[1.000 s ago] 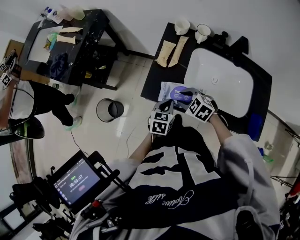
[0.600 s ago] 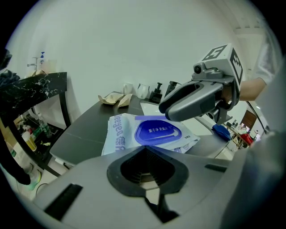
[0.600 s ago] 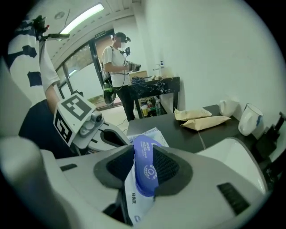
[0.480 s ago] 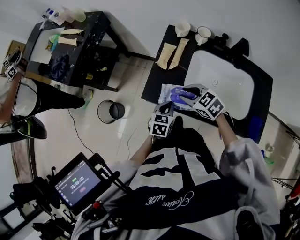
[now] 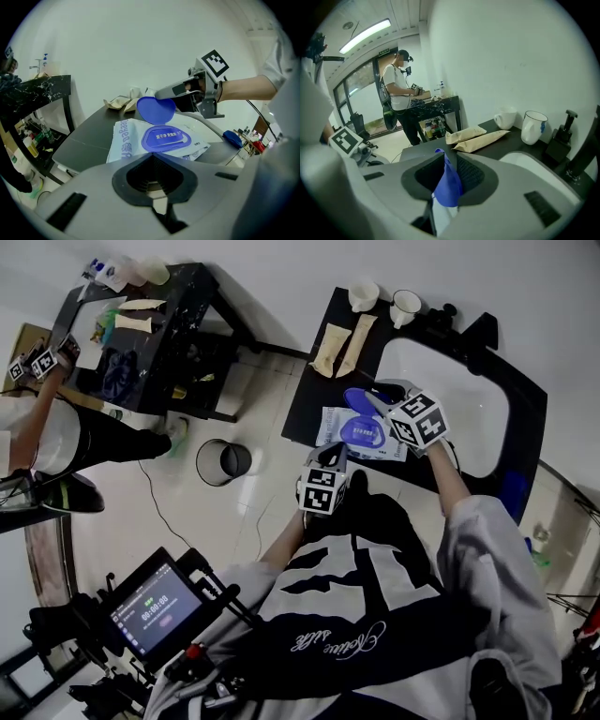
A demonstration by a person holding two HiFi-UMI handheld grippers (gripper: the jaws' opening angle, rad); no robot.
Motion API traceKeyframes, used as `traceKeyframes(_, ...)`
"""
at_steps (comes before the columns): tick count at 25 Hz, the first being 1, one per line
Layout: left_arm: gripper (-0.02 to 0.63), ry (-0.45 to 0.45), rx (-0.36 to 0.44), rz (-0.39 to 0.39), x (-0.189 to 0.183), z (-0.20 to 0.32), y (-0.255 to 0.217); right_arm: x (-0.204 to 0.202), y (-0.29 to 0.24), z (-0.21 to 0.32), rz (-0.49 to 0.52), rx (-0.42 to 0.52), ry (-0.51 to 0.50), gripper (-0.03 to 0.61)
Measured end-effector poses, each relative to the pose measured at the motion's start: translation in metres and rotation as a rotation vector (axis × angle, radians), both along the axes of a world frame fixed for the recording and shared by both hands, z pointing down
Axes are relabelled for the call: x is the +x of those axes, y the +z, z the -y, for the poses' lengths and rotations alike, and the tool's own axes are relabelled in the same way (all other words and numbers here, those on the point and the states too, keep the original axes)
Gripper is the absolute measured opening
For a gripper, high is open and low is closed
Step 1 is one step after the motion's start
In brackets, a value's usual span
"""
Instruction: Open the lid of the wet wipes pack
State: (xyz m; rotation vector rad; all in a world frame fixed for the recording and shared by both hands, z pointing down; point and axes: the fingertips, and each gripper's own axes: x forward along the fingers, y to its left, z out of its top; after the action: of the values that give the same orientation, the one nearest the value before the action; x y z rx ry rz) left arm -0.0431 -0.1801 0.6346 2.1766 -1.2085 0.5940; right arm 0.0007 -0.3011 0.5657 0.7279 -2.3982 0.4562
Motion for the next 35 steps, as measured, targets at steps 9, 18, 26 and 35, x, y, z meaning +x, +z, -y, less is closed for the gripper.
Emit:
traceKeyframes(9,-0.002,0.01,0.0,0.005,0.0,0.0,0.001,0.012,0.047,0.026,-0.12,-0.029,0.088,0.077)
traceKeyframes(18,-0.002,0.02,-0.014,0.007,0.0,-0.003,0.005,0.013,0.021,0.018,-0.017,-0.029,0.187,0.103)
traceKeyframes(26,-0.002,0.057,-0.034,0.033,0.001,-0.002,0.009,0.021,-0.027,-0.024,0.125,0.083,0.344,0.103)
traceKeyframes(35,-0.002,0.073,0.13,-0.006,-0.004,0.006,-0.042,0.019,-0.045,-0.075,0.28,0.098,0.464,0.1)
